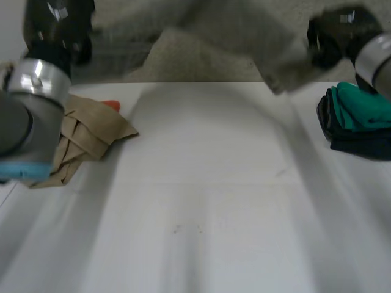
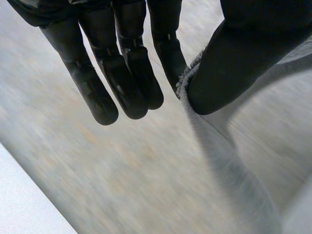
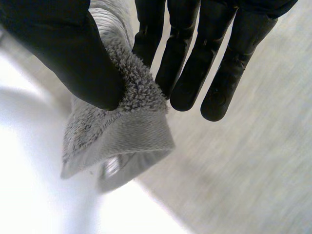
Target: Fold the laundry.
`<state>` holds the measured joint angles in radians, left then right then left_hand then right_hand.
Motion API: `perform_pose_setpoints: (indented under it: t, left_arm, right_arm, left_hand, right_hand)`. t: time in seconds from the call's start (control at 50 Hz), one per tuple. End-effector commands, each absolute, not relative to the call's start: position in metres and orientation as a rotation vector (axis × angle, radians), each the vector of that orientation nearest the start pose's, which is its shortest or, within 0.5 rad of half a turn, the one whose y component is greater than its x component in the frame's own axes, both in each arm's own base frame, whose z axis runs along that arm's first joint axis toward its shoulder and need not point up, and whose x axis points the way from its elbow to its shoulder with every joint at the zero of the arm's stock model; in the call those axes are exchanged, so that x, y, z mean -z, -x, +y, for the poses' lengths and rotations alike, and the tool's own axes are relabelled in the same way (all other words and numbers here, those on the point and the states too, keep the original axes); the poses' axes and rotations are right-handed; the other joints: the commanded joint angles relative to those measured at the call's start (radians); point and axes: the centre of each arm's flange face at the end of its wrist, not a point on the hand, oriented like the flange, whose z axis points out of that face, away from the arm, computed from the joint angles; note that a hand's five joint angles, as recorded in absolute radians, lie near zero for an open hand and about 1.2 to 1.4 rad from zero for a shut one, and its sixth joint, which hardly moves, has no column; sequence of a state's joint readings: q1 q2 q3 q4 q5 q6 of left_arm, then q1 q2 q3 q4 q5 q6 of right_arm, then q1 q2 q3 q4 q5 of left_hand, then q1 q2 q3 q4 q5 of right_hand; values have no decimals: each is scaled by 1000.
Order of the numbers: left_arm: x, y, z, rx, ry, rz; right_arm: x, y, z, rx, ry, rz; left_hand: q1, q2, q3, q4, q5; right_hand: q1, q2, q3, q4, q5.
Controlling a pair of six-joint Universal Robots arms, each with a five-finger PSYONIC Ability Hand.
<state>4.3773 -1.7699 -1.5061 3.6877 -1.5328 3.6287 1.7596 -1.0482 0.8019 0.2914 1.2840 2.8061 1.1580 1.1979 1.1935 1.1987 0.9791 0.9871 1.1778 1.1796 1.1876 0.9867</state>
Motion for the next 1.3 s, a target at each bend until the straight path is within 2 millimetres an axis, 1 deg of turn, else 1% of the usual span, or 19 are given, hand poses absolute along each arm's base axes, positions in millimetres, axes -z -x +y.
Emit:
perform_pose_setpoints:
  t: [0.02,0.08,0.14,0.26,0.28,0.3,0.34,0.4,0.42,0.46,0.5,0.58,0.62,0.72,0.86,0.94,1.06,1.2,1.3]
  left_arm:
    - [-244,247,-290,2341,-872,1780]
    - [-233,248,-288,2320,-908,1821]
    - [-220,251,-290,2290,-943,1858]
    - [-197,267,-288,2251,-1025,1913]
    - [-189,272,-287,2237,-1049,1933]
    - [-187,275,-285,2234,-1061,1939]
    - [-185,279,-282,2236,-1080,1943]
    - [-186,282,-280,2246,-1086,1939]
    - [-188,282,-281,2251,-1084,1934]
    - [-189,282,-281,2253,-1080,1931]
    - [-191,282,-283,2260,-1076,1921]
    - [-196,282,-285,2273,-1063,1908]
    - [-198,281,-285,2274,-1059,1908]
    - [-201,281,-285,2279,-1058,1906]
    - [-204,282,-286,2287,-1055,1898]
    - [-205,282,-287,2291,-1051,1893]
    - [-206,282,-287,2294,-1049,1890]
    - [-206,281,-287,2295,-1047,1896]
    - [-206,280,-288,2295,-1042,1895]
  right_arm:
    - [-250,-217,-355,1568,1097,2380]
    - [-223,-217,-358,1453,1168,2446]
    - [-206,-218,-365,1424,1156,2482]
    - [-148,-224,-402,1517,1054,2513]
    - [-140,-225,-405,1544,1045,2524]
    - [-138,-225,-406,1560,1040,2531]
    - [-141,-223,-409,1623,1005,2542]
    - [-154,-218,-410,1707,955,2537]
    - [-170,-217,-405,1778,918,2494]
    - [-186,-214,-399,1842,892,2454]
    - [-211,-206,-387,1925,868,2393]
    - [-229,-197,-358,1928,882,2337]
    - [-225,-198,-345,1880,901,2332]
    - [-192,-199,-305,1654,929,2368]
    - [-158,-199,-279,1562,939,2393]
    - [-150,-198,-277,1584,957,2381]
    - [-142,-199,-281,1608,1023,2370]
    - [-124,-201,-293,1656,1189,2344]
    - [-116,-204,-303,1650,1226,2343]
  left_hand:
    - [238,198,203,198,243]
    - [238,198,203,198,243]
    - [238,198,203,198,243]
    - [238,198,203,198,243]
    - [238,198,203,198,243]
    - [238,198,203,198,243]
    - [238,198,203,198,243]
    - [238,198,203,198,243]
    - [238,198,203,198,243]
    - [238,198,203,198,243]
    - [238,198,203,198,243]
    - [238,198,203,198,243]
    - [238,198,203,198,243]
    - [238,198,203,198,243]
    - [238,198,203,198,243]
    - [238,198,203,198,243]
    - [238,198,203,198,243]
    - [238,198,203,198,243]
    - [238,198,203,198,243]
  right_hand:
    - [409,218,217,209,235]
    - [409,218,217,209,235]
    - [409,218,217,209,235]
    - [409,218,217,209,235]
    - [-66,-257,-259,-267,-241]
    - [-376,-567,-569,-577,-550]
    - [-813,-1003,-1005,-1013,-987]
    - [-813,-1003,-1005,-1013,-987]
    - [-813,-1003,-1005,-1013,-987]
    - [-813,-1003,-1005,-1013,-987]
    - [-813,-1003,-1005,-1013,-987]
    - [-813,-1003,-1005,-1013,-987]
    - [-767,-958,-960,-968,-942]
    - [-623,-814,-816,-824,-797]
    - [-333,-524,-526,-534,-507]
    - [-338,-529,-531,-539,-512]
    - [-611,-802,-804,-812,-785]
    - [-617,-808,-810,-818,-791]
    - [-611,-802,-804,-812,-786]
